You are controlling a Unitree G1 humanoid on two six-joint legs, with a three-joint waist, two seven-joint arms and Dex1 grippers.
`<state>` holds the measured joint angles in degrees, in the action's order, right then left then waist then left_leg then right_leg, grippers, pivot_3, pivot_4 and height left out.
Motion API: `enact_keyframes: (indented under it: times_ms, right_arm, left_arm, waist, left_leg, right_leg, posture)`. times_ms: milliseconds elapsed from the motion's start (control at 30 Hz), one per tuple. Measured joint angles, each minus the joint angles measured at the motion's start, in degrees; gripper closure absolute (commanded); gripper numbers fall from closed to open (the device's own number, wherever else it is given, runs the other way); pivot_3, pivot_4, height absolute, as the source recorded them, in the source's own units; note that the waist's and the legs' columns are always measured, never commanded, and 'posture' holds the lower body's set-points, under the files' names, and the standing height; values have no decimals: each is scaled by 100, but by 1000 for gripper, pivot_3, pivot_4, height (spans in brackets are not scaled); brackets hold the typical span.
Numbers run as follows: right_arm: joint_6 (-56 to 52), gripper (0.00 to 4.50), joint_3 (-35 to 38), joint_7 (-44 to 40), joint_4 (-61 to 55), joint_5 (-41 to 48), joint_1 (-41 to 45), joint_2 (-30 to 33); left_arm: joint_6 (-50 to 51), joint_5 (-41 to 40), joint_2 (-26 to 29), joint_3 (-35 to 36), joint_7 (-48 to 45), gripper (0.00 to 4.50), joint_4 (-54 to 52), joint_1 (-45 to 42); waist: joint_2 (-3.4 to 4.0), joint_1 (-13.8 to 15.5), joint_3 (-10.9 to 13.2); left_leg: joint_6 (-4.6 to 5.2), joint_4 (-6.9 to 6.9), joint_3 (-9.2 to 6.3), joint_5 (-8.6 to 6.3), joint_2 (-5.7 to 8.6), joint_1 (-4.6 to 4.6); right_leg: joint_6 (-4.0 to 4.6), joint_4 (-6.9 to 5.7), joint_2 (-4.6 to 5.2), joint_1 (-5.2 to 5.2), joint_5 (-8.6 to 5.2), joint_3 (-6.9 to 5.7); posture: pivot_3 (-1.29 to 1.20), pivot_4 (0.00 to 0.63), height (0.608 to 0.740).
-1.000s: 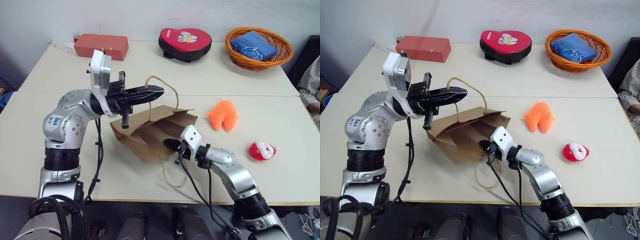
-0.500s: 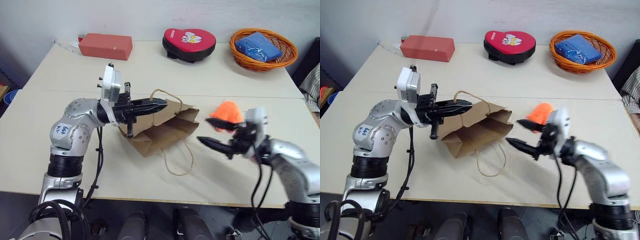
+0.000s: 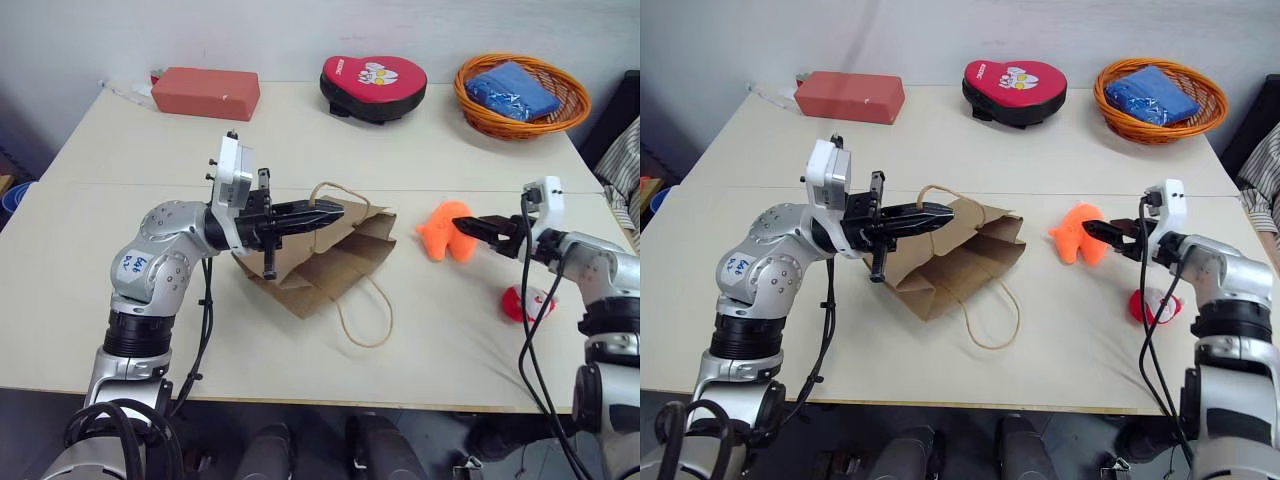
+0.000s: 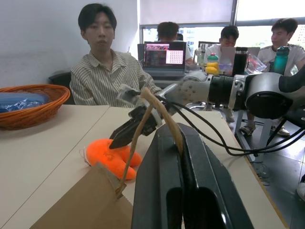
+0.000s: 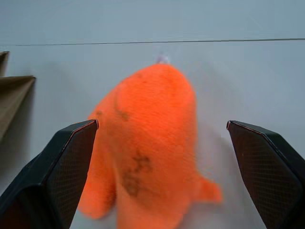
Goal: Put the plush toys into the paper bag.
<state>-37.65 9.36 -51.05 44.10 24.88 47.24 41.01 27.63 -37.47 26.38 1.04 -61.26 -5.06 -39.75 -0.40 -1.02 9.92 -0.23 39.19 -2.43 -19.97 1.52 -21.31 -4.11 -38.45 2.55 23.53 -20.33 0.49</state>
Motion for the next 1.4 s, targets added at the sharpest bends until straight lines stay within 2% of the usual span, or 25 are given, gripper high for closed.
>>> enact_keyframes:
  times_ms: [100,267,333,400,533,633,700,733,833,933,1133,1300,1400]
  right_arm:
    - [14,1713,-44,-83,531,-185,316,-39]
    - [-10,3410,-14,-319,669,-320,401,55]
    - [-304,4114,60,-658,143,-151,140,282]
    - [-717,4435,177,-929,-481,115,-115,458]
    - [-2564,4470,658,-1233,-2822,1342,-1101,1031]
    - [-3842,4470,1191,-933,-4298,2305,-1525,963]
    - [-4408,4470,1379,-505,-5173,2856,-1717,533]
    - [-4599,4470,1522,-168,-5489,3137,-1715,37]
    - [-4882,4470,1554,558,-5917,3561,-1741,-880]
    - [-4825,4470,1139,1026,-6275,3476,-1932,-1018]
    - [-4235,4470,274,1857,-6186,2850,-1881,-1603]
    - [-3880,4470,-349,1979,-6054,2442,-1795,-1613]
    - [-3632,4470,-443,2201,-5647,2199,-1408,-1975]
  left_arm:
    - [0,0,3,4,38,4500,-30,4]
    - [-1,0,0,4,80,4500,-68,4]
    - [-10,3,-1,12,110,4500,-73,3]
    - [-15,5,-4,13,120,4500,-70,1]
    - [-31,14,-14,12,107,4500,-39,-4]
    - [92,-52,-42,22,122,4500,67,-8]
    - [280,-104,-31,22,107,4500,88,-7]
    - [320,-110,-18,20,90,4500,89,-7]
    - [344,-107,-30,-6,22,4500,87,-8]
    - [342,-97,-39,-18,-22,4500,134,-8]
    - [312,-88,-136,-19,-31,4500,168,-172]
    - [310,-80,-219,-25,-5,4500,177,-189]
    - [309,-80,-287,-18,24,4500,178,-184]
  waist:
    - [0,24,0]
    - [0,59,0]
    - [1,94,1]
    - [1,95,1]
    - [4,119,2]
    - [4,90,2]
    - [2,77,2]
    - [2,68,2]
    - [3,90,1]
    - [3,149,1]
    - [3,84,1]
    - [3,64,1]
    - [3,24,1]
  left_leg:
    - [0,4,0,0,1,-4]
    - [0,4,-2,0,1,-5]
    - [0,5,-7,0,1,-12]
    - [0,6,-9,0,1,-14]
    - [0,4,-18,0,0,-19]
    - [0,6,-18,0,-1,-13]
    - [-1,6,-18,0,-2,-7]
    - [-2,5,-17,1,-2,-3]
    - [-4,5,-16,2,1,-2]
    - [-2,6,-25,1,7,-11]
    - [-1,3,-25,1,11,-15]
    - [-1,3,-25,1,10,-15]
    - [-2,4,-24,2,10,-14]
  right_leg:
    - [0,2,3,0,0,-1]
    - [0,4,3,0,0,-3]
    - [0,7,3,3,0,-6]
    - [0,10,3,3,0,-7]
    - [0,14,4,2,0,-12]
    - [0,18,2,-1,0,-9]
    - [0,22,1,0,0,-7]
    - [0,19,0,-1,0,-6]
    - [0,10,4,1,0,-4]
    - [-1,5,10,1,1,-6]
    - [-5,12,10,6,3,-6]
    - [-5,12,9,7,3,-6]
    - [-4,11,8,9,3,-6]
  posture:
    - [0,150,740]
    - [0,150,740]
    - [0,150,740]
    - [0,150,740]
    - [0,150,740]
    - [0,150,740]
    - [0,150,740]
    - [0,150,740]
    - [0,150,740]
    - [0,150,740]
    - [0,150,740]
    - [0,150,740]
    - [0,150,740]
